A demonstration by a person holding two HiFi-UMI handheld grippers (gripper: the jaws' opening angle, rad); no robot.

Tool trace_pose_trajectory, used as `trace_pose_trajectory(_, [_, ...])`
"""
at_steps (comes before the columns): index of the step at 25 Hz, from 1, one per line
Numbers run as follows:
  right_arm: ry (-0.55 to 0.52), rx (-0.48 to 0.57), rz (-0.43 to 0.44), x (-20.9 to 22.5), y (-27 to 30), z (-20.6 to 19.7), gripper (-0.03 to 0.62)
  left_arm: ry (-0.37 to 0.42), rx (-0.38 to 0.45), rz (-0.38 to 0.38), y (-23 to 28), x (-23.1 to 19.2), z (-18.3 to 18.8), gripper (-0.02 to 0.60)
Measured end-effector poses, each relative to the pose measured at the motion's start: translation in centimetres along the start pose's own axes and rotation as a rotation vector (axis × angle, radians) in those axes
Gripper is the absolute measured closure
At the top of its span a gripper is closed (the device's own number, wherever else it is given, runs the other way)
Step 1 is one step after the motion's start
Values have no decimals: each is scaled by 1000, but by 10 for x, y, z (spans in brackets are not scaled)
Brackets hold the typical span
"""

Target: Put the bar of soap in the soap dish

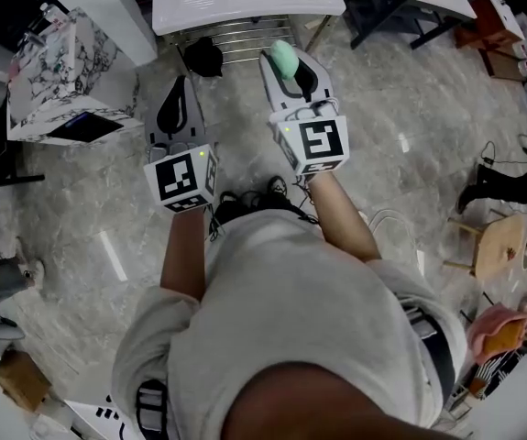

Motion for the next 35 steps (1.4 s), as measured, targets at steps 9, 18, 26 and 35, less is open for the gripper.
trace_pose_trajectory(9, [2, 10, -37, -33, 6, -9, 482, 6, 27, -60, -11, -27, -11, 565])
trace_pose_trajectory(18, [6, 6, -29, -25, 30, -12, 482, 4, 23, -72, 14, -33, -18, 565])
trace_pose_trajectory(26, [19, 1, -24, 8, 73, -14, 482, 15, 11, -77, 69, -36, -20, 565])
trace_pose_trajectory(35, [42, 2, -4, 65, 136, -12, 482, 38, -5, -79, 153, -31, -17, 565])
Point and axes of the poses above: the fingertips, and each gripper's own axes: y forward along the fingers, x to its right, z out of its top, the point moved 6 cm from there along -y, backward along the fingers, and after that the axes turned 15 degrees about y, right-handed, at the moved point
